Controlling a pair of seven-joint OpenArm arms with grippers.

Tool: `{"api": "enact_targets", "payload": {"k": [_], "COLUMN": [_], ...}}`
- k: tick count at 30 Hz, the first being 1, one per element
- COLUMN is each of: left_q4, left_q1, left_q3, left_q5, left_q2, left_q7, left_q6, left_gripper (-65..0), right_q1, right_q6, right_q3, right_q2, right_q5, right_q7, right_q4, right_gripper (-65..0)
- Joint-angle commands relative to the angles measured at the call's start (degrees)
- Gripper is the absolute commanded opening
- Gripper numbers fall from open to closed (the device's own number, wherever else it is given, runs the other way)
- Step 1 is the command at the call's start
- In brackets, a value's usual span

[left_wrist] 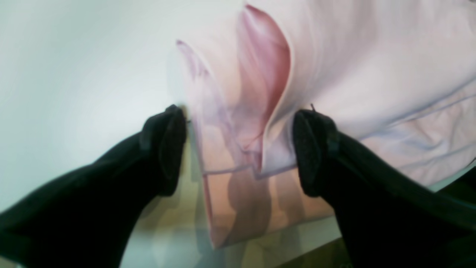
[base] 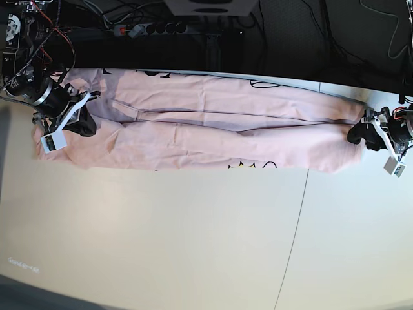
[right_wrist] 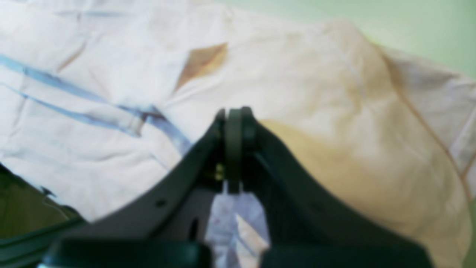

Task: Fold the T-shirt properly
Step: 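Regrasp the strip end with the left gripper and straighten it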

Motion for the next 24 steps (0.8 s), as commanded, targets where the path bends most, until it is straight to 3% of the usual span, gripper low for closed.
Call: {"api": "enact_targets", "payload": {"k": [1,8,17,20,24], "left_q4": [0.5,0.5,0.5,0.5,0.5], "left_q1": [-0.8,-0.7,-0.7,-0.5,0.0], "left_q3": [-0.5,-0.5,-0.5,-0.5,-0.5], "left_q5": [0.4,2.7,2.4,0.6,0.4], "left_q2": [-0.7,2.4,2.9,2.9,2.9], "left_q7": [-0.8,-0.2,0.3,0.3,-0.3], "left_q6": [-1.3,-1.3,-1.4,-1.5,-1.5], "left_gripper": [-17.7,-17.7,-18.3,-30.6,-59.0], "right_q1": [0.3,0.3,0.3,0.3,0.3], "right_q6": [4.5,4.5,4.5,4.5,4.5], "right_q3": [0.4,0.4,0.4,0.4,0.4], "right_q2": [0.9,0.9,0.9,0.9,0.9], "right_q5": [0.9,0.8,0.9,0.9,0.9], "right_q7": [0.9,0.9,0.9,0.9,0.9], "right_q4": [0.8,0.8,0.8,0.8,0.8], "right_gripper": [-65.0,-65.0,-65.0,-65.0,-65.0]}}
